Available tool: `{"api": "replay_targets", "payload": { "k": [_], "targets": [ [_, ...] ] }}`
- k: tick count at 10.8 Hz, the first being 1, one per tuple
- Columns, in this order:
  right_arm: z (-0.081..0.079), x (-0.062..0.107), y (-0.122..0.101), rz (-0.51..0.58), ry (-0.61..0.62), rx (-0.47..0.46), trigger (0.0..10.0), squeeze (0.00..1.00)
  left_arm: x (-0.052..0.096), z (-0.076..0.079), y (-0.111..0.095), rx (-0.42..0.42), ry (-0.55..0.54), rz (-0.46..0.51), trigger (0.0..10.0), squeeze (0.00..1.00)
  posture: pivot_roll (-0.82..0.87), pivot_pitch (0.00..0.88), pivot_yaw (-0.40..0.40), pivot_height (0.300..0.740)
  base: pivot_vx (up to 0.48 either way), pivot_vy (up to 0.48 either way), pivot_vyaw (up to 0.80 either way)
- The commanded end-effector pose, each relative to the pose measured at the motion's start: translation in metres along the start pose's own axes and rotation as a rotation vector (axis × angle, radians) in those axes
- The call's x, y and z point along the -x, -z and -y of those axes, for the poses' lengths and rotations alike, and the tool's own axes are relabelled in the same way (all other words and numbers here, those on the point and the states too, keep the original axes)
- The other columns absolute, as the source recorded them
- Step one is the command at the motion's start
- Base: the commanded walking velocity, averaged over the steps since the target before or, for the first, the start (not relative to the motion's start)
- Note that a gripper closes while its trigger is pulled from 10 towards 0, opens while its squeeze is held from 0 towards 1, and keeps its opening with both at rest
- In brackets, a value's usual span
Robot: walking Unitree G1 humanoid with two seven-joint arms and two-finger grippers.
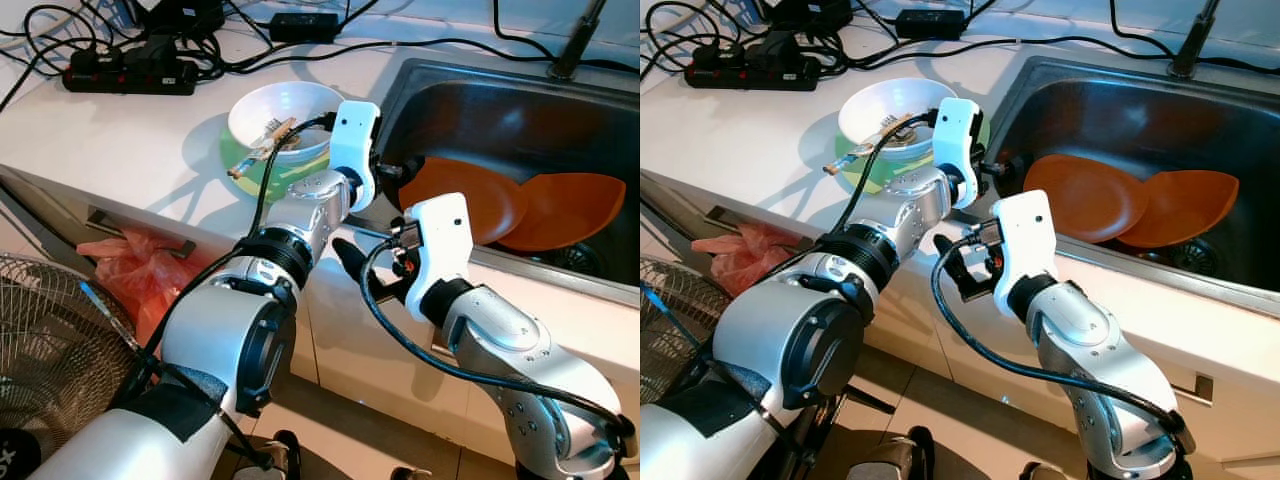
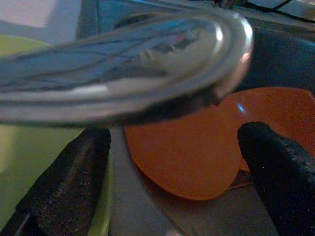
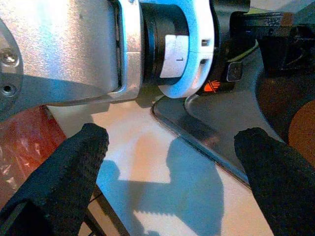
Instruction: Kitchen organization
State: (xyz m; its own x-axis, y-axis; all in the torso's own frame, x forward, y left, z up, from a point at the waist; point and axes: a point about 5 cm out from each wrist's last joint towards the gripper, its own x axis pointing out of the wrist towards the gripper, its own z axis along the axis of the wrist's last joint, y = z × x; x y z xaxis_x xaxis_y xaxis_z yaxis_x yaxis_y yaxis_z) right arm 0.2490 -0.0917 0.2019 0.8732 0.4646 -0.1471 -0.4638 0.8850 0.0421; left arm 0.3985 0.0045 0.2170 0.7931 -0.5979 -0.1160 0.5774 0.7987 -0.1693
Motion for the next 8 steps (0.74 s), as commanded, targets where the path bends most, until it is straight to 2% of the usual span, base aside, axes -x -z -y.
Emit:
{"api": "replay_targets", "payload": {
  "k": [1, 2, 4, 6, 8],
  "targets": [
    [0.001, -0.001, 0.000, 0.003, 0.009, 0.003, 10.0, 0.00, -0.001, 0.002, 0.002, -0.009, 0.002, -0.026, 10.0, 0.00, -0.15, 0.167, 0.101, 0.740, 0.000, 0.000, 0.00],
    [0.003, -0.003, 0.000, 0.008, 0.009, 0.008, 10.0, 0.00, 0.002, -0.008, -0.010, -0.055, -0.026, 0.024, 10.0, 0.00, -0.15, 0.153, 0.098, 0.740, 0.000, 0.000, 0.00],
    [0.006, -0.009, -0.003, 0.022, 0.007, 0.022, 10.0, 0.00, 0.009, -0.026, -0.020, -0.109, -0.091, 0.073, 10.0, 0.00, -0.13, 0.120, 0.095, 0.740, 0.000, 0.000, 0.00],
    [0.011, -0.014, -0.006, 0.039, 0.008, 0.038, 10.0, 0.00, 0.013, -0.034, -0.025, -0.139, -0.110, 0.117, 10.0, 0.00, -0.13, 0.081, 0.087, 0.740, 0.000, 0.000, 0.00],
    [0.014, -0.020, -0.010, 0.058, -0.002, 0.059, 10.0, 0.00, 0.015, -0.038, -0.015, -0.128, -0.113, 0.097, 10.0, 0.00, -0.13, 0.046, 0.083, 0.740, 0.000, 0.000, 0.00]
  ]
}}
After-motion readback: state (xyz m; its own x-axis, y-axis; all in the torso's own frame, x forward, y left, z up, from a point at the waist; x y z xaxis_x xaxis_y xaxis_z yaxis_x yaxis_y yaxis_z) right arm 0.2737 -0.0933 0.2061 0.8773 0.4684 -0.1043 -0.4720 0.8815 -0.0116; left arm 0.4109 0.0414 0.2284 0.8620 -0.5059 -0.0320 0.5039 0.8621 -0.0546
